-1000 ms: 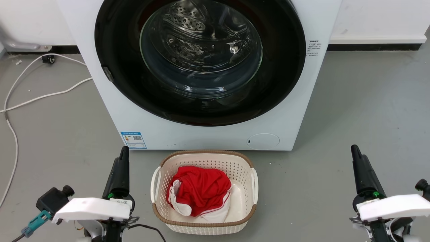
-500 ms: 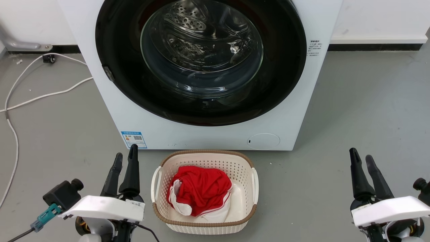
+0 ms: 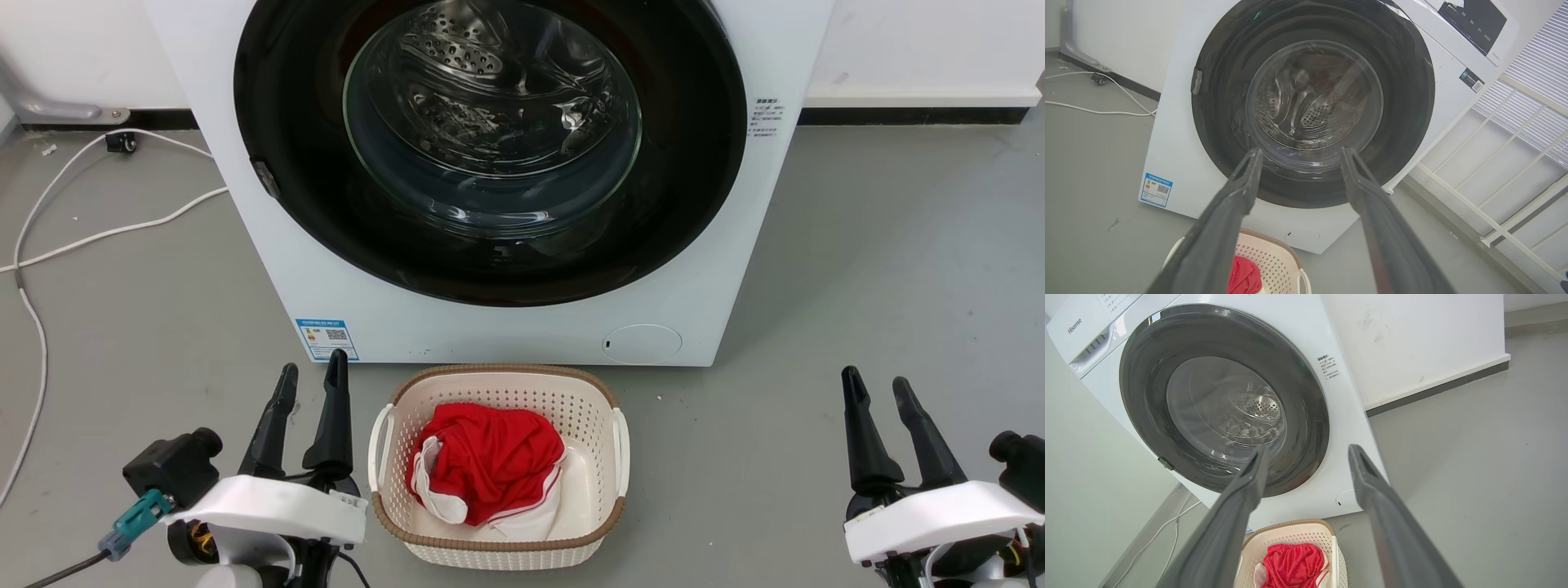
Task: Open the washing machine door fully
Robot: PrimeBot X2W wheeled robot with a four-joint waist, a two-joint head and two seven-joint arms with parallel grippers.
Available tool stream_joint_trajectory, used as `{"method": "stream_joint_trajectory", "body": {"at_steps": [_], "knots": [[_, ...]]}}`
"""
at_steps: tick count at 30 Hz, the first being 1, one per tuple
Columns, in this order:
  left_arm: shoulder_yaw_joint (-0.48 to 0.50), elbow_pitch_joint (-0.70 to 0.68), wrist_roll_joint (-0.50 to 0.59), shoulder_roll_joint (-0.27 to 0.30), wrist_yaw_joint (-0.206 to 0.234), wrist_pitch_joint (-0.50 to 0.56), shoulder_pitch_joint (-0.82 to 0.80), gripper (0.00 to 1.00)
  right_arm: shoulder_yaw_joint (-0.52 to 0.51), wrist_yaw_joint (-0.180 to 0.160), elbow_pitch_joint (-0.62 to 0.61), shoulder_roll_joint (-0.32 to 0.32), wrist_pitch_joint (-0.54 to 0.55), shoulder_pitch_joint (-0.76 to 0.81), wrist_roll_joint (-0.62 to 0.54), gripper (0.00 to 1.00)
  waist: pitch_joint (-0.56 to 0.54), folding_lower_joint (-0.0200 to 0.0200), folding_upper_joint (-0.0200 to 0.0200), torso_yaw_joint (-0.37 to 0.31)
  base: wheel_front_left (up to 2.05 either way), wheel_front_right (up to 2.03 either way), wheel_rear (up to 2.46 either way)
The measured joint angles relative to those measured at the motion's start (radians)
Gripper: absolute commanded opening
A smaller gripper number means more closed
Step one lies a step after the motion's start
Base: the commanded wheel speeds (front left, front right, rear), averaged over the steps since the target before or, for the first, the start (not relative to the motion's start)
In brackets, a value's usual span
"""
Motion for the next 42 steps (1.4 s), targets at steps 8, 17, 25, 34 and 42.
{"method": "stream_joint_trajectory", "body": {"at_steps": [8, 17, 25, 34, 42], "knots": [[-0.01, -0.002, 0.093, 0.003, 0.005, -0.022, -0.001, 1.0, -0.003, 0.0, -0.016, 0.0, 0.005, 0.012, -0.096, 1.0, 0.001, 0.0, 0.0, 0.001, 0.0, 0.0, 0.0], [-0.015, -0.002, 0.179, 0.004, 0.006, -0.044, -0.004, 1.0, -0.005, 0.0, -0.03, 0.001, 0.006, 0.018, -0.185, 1.0, 0.001, 0.0, 0.0, 0.002, 0.0, 0.0, 0.0], [-0.023, -0.002, 0.255, 0.004, 0.006, -0.061, -0.005, 1.0, -0.01, 0.0, -0.038, 0.001, 0.006, 0.022, -0.255, 1.0, 0.001, 0.0, 0.0, 0.003, 0.0, 0.0, 0.0], [-0.026, -0.002, 0.33, 0.004, 0.006, -0.079, -0.013, 1.0, -0.011, 0.0, -0.046, 0.001, -0.002, 0.028, -0.321, 1.0, 0.0, 0.0, 0.0, 0.005, 0.0, 0.0, 0.0], [-0.026, 0.003, 0.396, 0.003, 0.011, -0.096, -0.013, 1.0, -0.012, 0.0, -0.048, 0.002, -0.007, 0.033, -0.378, 1.0, -0.001, 0.0, 0.0, 0.006, 0.0, 0.0, 0.0]]}}
